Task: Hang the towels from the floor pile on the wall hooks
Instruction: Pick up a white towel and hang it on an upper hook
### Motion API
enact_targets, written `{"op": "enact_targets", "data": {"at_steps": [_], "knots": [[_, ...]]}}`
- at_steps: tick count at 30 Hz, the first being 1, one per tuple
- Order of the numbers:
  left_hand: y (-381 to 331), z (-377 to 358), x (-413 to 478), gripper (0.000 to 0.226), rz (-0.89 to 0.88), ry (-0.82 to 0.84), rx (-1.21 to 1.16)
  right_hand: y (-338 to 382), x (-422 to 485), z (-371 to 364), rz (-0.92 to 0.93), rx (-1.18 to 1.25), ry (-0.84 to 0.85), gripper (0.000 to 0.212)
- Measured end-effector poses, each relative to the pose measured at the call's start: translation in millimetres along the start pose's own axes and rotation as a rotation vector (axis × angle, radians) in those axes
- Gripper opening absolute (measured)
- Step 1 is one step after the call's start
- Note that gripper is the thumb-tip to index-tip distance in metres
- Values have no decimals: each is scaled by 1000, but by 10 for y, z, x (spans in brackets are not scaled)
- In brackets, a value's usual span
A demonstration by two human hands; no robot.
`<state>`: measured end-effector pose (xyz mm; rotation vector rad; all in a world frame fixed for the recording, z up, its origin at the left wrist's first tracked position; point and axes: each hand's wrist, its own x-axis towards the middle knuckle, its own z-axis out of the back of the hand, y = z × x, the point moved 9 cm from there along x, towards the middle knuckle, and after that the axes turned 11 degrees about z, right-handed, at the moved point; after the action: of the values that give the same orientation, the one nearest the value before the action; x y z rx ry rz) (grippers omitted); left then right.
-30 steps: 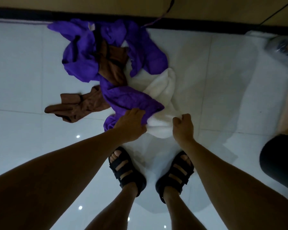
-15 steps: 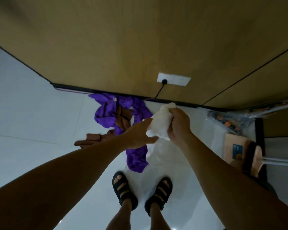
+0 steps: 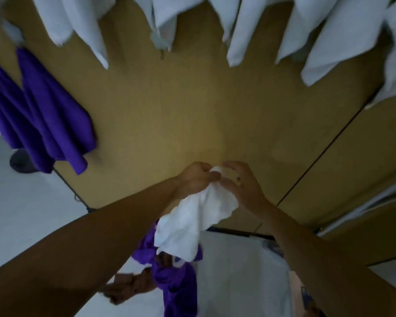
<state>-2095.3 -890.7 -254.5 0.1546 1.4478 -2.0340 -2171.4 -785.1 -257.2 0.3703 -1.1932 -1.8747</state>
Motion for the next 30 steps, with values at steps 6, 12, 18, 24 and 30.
{"op": "enact_targets", "data": {"at_steps": [6, 12, 18, 24, 30], "knots": [[-762, 388, -476, 19, -73, 14, 54, 778, 226, 295, 101, -63, 91, 26], [-822, 746, -643, 19, -66, 46, 30, 1171, 312, 749, 82, 161, -74, 22], [-1242, 621, -650, 24, -140, 76, -36, 1116, 193, 1465, 23, 199, -295, 31], [-2135, 21, -650, 20, -310, 138, -45, 1156, 49, 1838, 58, 274, -197, 38], [-2537, -542, -644, 32, -355, 232, 179, 1139, -179, 2111, 55, 71, -15, 5]]}}
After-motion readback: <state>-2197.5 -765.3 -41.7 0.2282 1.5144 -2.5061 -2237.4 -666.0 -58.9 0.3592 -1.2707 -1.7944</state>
